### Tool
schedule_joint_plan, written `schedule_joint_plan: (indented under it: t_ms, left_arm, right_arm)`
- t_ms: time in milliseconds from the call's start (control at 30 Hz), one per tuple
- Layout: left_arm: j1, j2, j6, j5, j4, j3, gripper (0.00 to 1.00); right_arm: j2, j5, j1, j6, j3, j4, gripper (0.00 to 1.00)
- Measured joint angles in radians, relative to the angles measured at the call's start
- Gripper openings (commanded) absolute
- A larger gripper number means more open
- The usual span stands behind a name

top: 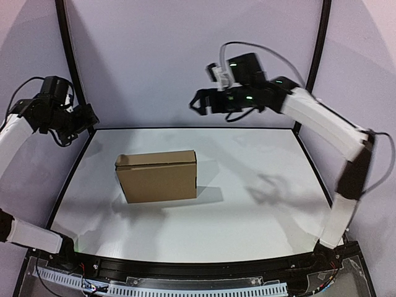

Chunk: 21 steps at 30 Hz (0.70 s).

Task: Fold the paper box

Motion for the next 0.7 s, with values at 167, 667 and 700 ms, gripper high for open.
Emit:
schedule_joint_plan:
  t_ms: [167,667,700]
  left_arm:
    - [0.000,0.039,0.003,0.029,0.033,-0.032,0.99]
    - [0.000,-0.066,-0.011,0.014,0.051,-0.177,0.99]
    - [0.000,-0.074,-0.013,0.014,0.050,-0.185,0.99]
  right_arm:
    - [0.312,-0.026,0.069,-0.290,0.300,-0.142,0.98]
    - [0.361,0.051,0.276,-0.554,0.191,-0.229,0.98]
    - [0.341,0.056,0.292,-0.543,0.158,-0.224,0.98]
